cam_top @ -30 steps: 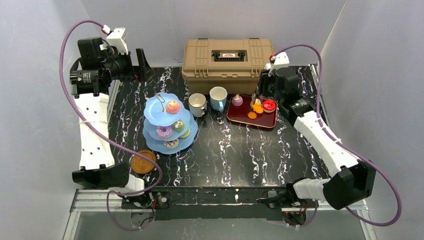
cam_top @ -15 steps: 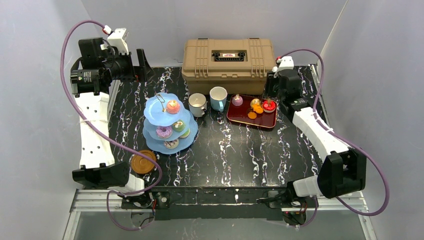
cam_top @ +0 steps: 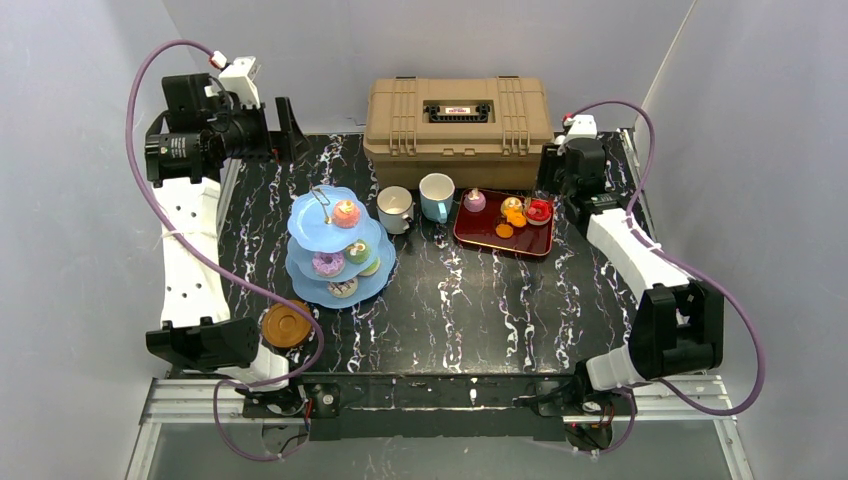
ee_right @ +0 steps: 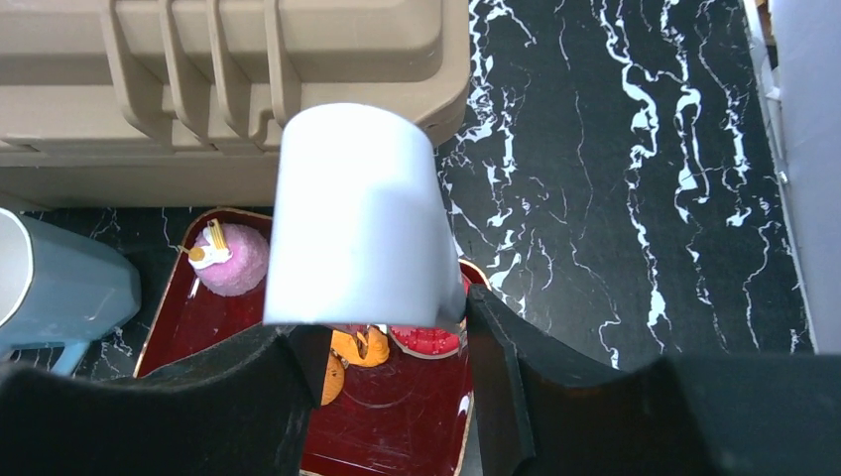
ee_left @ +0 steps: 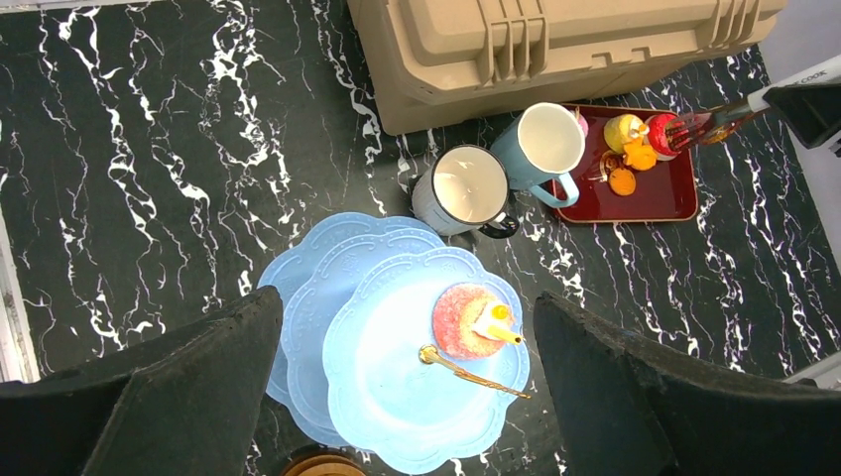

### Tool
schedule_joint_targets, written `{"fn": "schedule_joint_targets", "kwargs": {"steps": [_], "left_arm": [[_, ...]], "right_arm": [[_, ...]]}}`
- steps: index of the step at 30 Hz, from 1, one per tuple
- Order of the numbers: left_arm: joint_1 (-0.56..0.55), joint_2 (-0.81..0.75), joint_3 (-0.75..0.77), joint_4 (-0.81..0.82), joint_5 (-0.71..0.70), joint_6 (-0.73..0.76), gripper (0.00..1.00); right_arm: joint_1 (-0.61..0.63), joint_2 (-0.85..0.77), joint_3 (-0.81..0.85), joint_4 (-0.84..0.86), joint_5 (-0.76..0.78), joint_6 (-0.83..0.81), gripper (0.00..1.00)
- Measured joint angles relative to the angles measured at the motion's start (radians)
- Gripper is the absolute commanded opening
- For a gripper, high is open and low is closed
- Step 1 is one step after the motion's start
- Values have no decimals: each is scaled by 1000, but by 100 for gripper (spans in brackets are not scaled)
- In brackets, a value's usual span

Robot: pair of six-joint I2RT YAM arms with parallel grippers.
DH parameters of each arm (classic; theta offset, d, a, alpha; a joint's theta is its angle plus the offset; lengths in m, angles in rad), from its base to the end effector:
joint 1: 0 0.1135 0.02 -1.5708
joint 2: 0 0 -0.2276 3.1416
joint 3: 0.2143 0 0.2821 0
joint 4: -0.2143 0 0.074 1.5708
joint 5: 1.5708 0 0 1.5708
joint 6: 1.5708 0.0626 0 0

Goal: Serve the afternoon tea
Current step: Pick up the desert from the tray.

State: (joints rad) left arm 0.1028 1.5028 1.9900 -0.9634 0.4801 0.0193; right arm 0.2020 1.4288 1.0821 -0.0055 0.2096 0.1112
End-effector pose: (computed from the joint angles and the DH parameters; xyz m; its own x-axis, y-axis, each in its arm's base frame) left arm 0.3363 0.0056 0.4633 -0.4498 -0.0292 -0.8927 0.3261 0.9251 -0.1945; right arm 0.3889 0.0664 0.2549 -0.3364 0.0419 -0.9408 0.0326 0.9989 0.0328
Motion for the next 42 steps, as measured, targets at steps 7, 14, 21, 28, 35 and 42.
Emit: {"fn": "schedule_joint_targets", "kwargs": {"steps": [7, 14, 21, 28, 35, 42], "left_arm": [[0, 3, 26, -10, 0, 0, 95], [0, 12, 29, -11, 2, 0, 95], [0, 13, 29, -11, 3, 0, 95], [0, 13, 29, -11, 4, 0, 95], [0, 13, 29, -11, 4, 0, 95], [0, 13, 29, -11, 4, 0, 95]], "right_arm": [[0, 32, 0, 7, -10, 13, 63], [-1, 32, 0, 9, 5, 9, 63], [-16, 32, 0, 9, 26, -3, 62], [-24, 32, 0, 18, 26, -6, 62], [-24, 35, -1, 38, 19, -6, 61], [-24, 77, -1, 55, 17, -6, 61]]}}
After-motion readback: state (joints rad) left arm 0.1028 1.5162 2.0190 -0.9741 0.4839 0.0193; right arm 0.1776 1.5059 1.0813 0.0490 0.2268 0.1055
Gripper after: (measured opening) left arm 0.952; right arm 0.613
